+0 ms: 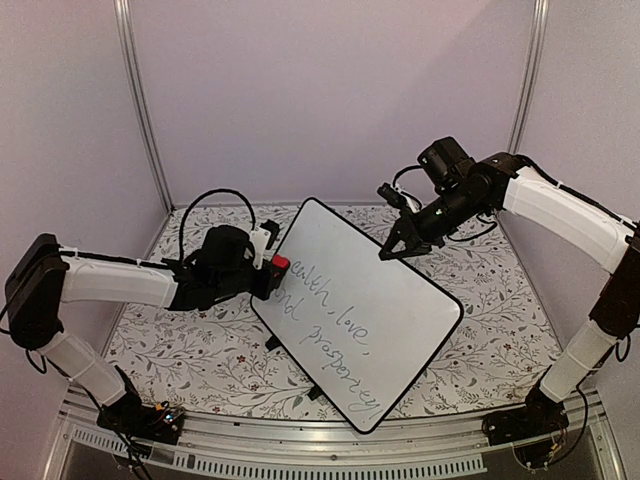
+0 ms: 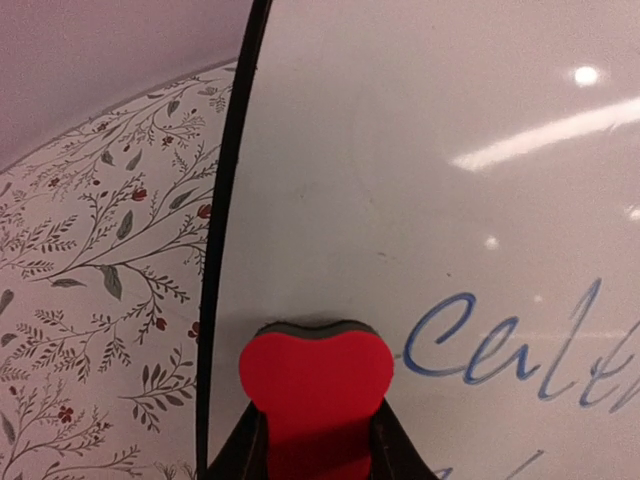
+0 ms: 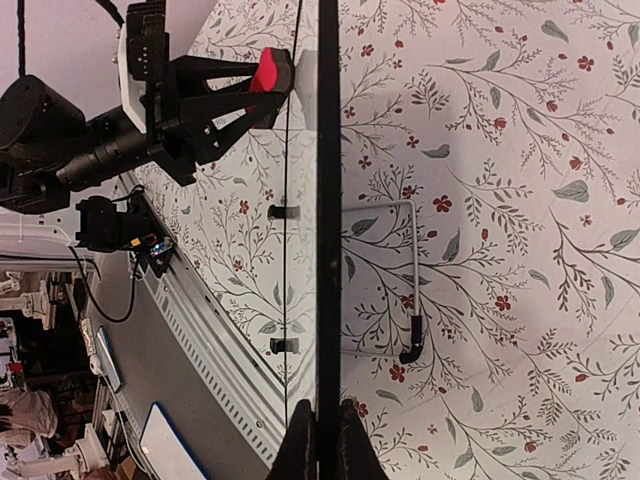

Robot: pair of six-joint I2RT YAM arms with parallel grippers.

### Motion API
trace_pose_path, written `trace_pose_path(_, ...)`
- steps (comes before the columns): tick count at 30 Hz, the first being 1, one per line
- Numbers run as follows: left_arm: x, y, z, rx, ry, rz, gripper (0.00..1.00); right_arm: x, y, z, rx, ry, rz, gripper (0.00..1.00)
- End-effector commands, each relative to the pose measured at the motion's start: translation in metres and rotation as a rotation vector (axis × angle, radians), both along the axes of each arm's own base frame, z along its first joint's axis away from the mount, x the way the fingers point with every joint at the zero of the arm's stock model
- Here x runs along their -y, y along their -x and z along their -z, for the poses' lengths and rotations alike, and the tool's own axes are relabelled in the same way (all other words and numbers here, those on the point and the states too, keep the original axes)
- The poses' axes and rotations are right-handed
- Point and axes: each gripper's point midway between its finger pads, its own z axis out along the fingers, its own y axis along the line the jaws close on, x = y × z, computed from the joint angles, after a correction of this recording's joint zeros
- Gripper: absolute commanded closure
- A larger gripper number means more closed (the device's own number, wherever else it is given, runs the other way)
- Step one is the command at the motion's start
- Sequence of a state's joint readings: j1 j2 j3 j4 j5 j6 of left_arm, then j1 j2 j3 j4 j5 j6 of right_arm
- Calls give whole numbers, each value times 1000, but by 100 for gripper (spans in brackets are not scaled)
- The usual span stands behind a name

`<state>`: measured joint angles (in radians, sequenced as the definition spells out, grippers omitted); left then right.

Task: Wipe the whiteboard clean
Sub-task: Erase the center of the whiteboard.

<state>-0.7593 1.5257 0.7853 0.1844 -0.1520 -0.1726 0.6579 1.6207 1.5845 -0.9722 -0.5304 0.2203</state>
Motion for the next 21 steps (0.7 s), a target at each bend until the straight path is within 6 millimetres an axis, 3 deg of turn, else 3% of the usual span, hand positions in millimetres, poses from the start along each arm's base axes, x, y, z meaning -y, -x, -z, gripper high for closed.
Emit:
trace_pose_path(1,-7,16,24,-59,-35,7,100,-14,0,-18,75,-65,-72,100)
trace_pose_path(8,-2,28,26,-74,-9,42,100,-14,0,-18,75,-65,-72,100)
trace_pose_path(15,16,38,13,-43,22,101,100,-14,-1,-18,75,-66,-73,100)
trace_pose_path(21,14,21,8,-8,-26,38,100,-14,0,-18,73,-64,-73,100)
